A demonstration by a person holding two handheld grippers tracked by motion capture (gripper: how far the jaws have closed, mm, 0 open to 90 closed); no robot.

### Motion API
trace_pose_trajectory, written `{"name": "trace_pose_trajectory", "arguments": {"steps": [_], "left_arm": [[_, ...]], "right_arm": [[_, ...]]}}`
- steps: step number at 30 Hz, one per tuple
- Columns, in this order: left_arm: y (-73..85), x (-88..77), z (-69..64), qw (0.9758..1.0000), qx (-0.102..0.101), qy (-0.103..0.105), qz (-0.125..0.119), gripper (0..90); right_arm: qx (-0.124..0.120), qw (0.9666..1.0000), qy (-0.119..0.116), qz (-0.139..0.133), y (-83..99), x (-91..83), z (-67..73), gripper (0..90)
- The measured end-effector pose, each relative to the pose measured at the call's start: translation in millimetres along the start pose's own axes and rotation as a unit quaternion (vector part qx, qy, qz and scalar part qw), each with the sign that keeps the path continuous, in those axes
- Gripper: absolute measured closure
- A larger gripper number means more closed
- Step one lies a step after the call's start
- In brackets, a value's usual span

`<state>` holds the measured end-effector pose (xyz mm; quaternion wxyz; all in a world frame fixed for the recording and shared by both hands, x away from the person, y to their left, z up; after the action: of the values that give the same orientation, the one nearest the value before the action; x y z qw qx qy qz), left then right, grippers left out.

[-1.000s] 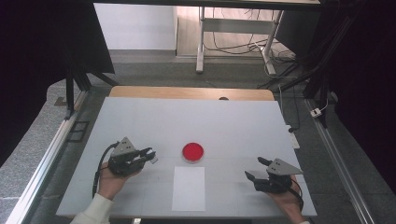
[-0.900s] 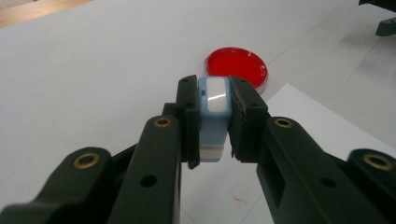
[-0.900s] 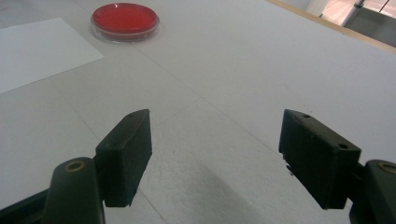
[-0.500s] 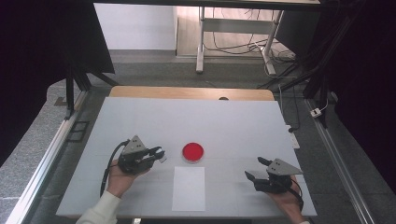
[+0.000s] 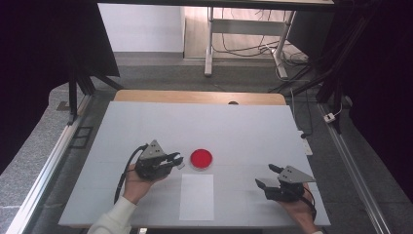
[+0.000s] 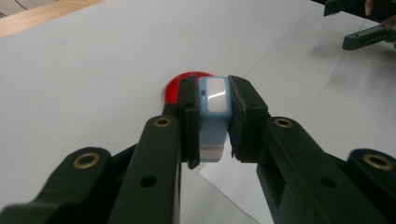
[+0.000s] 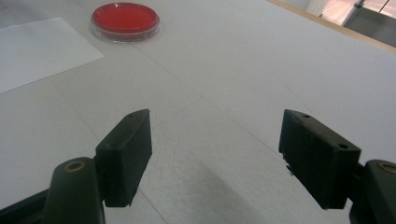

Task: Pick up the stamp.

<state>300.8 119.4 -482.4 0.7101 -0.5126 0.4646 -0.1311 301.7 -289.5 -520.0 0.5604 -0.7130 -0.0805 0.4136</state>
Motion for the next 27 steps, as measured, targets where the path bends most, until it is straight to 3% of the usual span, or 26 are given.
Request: {"name": "trace_pose_trajectory", "arguments": {"steps": [17, 27], "left_arm": [[-18.5, 23.6, -17.5, 0.9994, 0.02, 0.027, -0.003, 75.0], [-21.2, 27.1, -20.9, 0.9992, 0.025, 0.032, -0.001, 75.0]], "right_arm": [[0.001, 1.0, 0.0, -0.002, 0.0, -0.1, 0.0, 25.1], [0.001, 1.0, 0.002, -0.002, -0.1, -1.0, -0.3, 25.1]]}}
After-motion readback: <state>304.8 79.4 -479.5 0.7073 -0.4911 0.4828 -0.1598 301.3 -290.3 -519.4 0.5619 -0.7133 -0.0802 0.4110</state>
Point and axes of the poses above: each handheld gripper's, and its own axes: x roughly forward along the jaws, y roughly out of its underside, z roughly to its left, the point moved 2 cm from there along x, roughly forward along the jaws, and after that the axes turned 9 degrees about x, right-handed, at the moved point
